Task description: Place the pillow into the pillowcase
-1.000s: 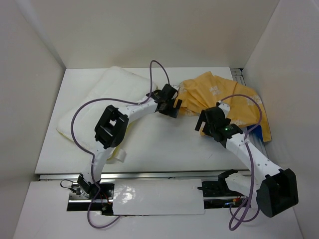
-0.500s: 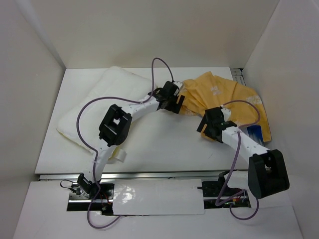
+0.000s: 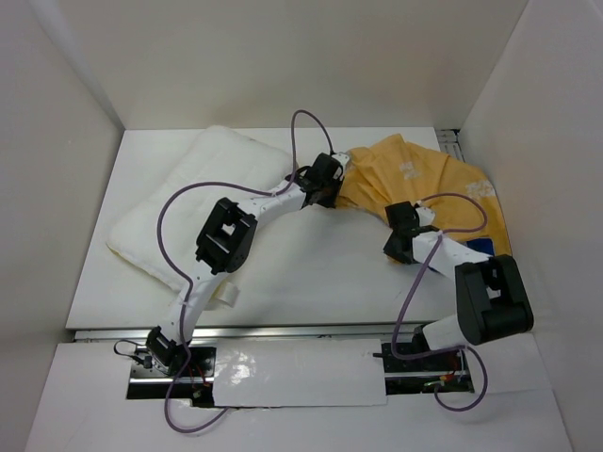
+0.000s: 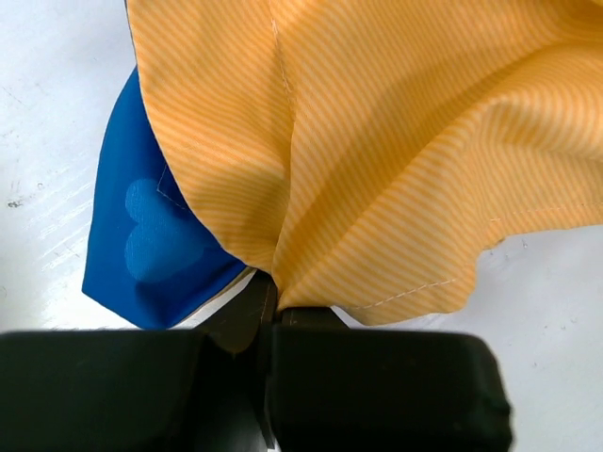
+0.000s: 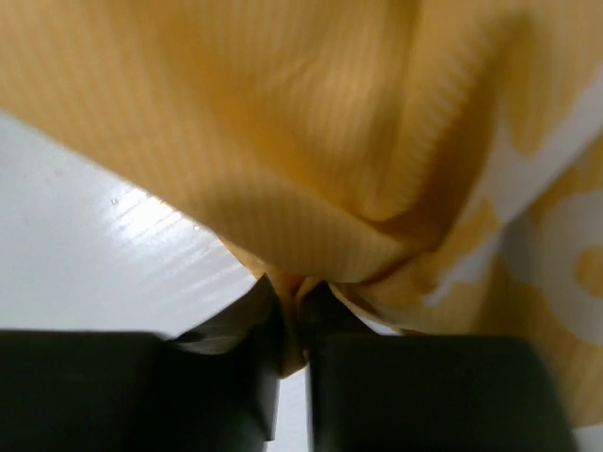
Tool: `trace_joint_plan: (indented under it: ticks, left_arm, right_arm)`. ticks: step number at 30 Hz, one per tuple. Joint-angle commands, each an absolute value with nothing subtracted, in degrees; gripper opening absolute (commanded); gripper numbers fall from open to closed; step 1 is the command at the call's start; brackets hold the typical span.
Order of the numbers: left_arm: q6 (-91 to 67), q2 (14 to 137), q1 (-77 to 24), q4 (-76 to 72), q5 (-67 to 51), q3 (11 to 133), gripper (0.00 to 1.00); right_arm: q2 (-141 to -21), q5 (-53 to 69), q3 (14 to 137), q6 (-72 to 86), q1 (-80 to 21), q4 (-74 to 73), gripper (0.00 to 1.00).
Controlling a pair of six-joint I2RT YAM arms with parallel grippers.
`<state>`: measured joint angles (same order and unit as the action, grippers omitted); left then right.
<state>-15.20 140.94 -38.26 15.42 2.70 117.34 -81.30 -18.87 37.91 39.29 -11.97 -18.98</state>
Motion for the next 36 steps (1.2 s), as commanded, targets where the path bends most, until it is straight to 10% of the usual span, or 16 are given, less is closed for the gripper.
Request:
trace_joint_plan:
  ticks: [1, 3, 13, 20, 29, 33, 36]
  left_arm:
    - [-15.8, 138.9, -37.9, 12.0, 4.1, 116.6, 0.00]
    - [-16.3, 134.6, -37.9, 12.0, 4.8, 115.5, 0.00]
    - [-17.5, 109.2, -37.9, 16.7, 3.7, 114.4, 0.00]
    - [-14.8, 106.8, -33.9, 27.7, 5.4, 128.5, 0.00]
    - [-16.3, 115.9, -19.6, 40.8, 2.5, 131.4, 0.02]
    - [-19.1, 117.2, -15.0, 41.3, -0.9, 127.3, 0.86]
    - [-20.7, 115.3, -12.0, 41.3, 0.5, 122.9, 0.99]
  right_arm:
    - [-82.1, -20.5, 39.3, 40.4, -11.3, -19.0, 0.12]
    - [-78.6, -20.5, 42.9, 38.1, -11.3, -21.5, 0.00]
    - [-46.3, -29.5, 61.3, 29.5, -11.3, -29.4, 0.00]
    - [-43.9, -32.3, 73.7, 30.0, -11.3, -41.3, 0.00]
    - [-47.2, 16.7, 55.5, 17.2, -13.4, -39.6, 0.17]
    - [-52.7, 32.6, 49.0, 14.8, -16.0, -35.3, 0.43]
    - [-53.3, 25.4, 49.6, 14.8, -18.2, -35.3, 0.79]
